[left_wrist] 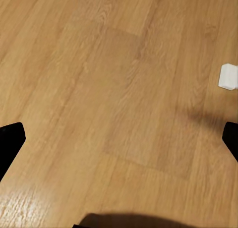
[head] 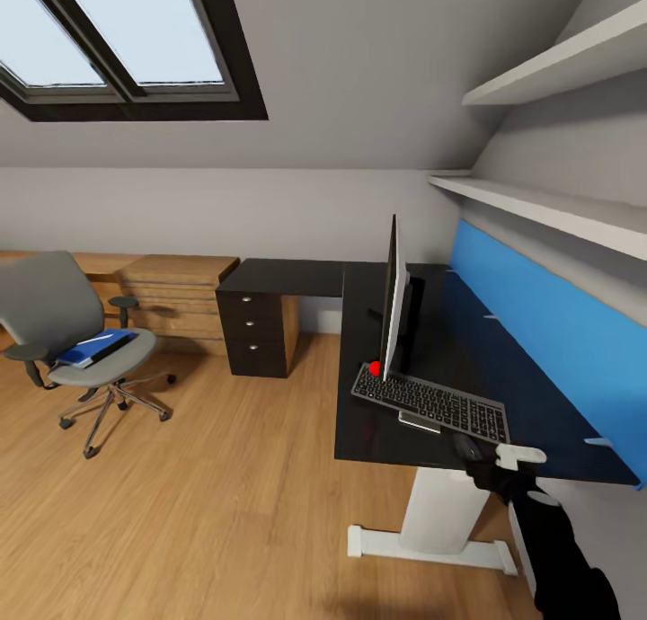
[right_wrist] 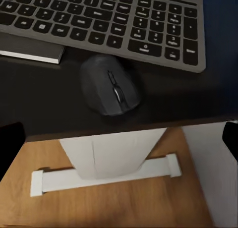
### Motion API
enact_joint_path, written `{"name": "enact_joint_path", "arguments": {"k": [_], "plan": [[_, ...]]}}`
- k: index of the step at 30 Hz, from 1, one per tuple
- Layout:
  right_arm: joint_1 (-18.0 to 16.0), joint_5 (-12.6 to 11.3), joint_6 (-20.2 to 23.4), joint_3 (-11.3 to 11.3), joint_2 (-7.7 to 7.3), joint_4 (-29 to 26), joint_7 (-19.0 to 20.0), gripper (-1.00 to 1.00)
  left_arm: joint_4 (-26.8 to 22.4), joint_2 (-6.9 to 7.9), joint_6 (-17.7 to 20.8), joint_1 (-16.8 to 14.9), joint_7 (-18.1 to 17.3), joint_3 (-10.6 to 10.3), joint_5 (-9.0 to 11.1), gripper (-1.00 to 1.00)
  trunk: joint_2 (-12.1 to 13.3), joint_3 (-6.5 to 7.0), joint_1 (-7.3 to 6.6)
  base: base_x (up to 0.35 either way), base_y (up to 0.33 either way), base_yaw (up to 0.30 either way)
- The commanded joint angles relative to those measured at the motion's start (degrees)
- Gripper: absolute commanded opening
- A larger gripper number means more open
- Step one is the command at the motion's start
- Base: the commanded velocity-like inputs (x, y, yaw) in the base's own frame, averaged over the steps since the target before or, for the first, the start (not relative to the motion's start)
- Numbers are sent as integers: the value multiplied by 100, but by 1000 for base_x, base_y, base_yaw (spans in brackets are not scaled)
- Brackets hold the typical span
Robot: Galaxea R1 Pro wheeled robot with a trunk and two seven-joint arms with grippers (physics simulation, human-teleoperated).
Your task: In the bedroom, organize the workspace by keeping the computer under the desk, ensuring the monitor is on the desk, placing the keyboard on the desk next to the monitor, placing the mouse on the desk next to the keyboard, moving the folder from the swivel chair onto the desk next to the mouse, stacking the notebook on top of the folder with the pen on top of the notebook, and positioning the swivel chair next to the desk.
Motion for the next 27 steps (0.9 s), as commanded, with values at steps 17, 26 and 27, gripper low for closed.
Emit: {"name": "enact_joint_path", "arguments": {"k": [17,26,27], "plan": [[31,221,-181,83,-129,370,754,100,2,2,-28,-4,39,-56,15,100,-4,-7,0,25,-2,0],[31,216,-508,78,-177,532,744,100,2,1,-28,-4,39,-60,14,100,-4,-7,0,91,-13,0],[31,216,-557,78,-181,548,742,100,2,2,-28,-4,39,-61,14,100,-4,-7,0,14,-2,0]]}}
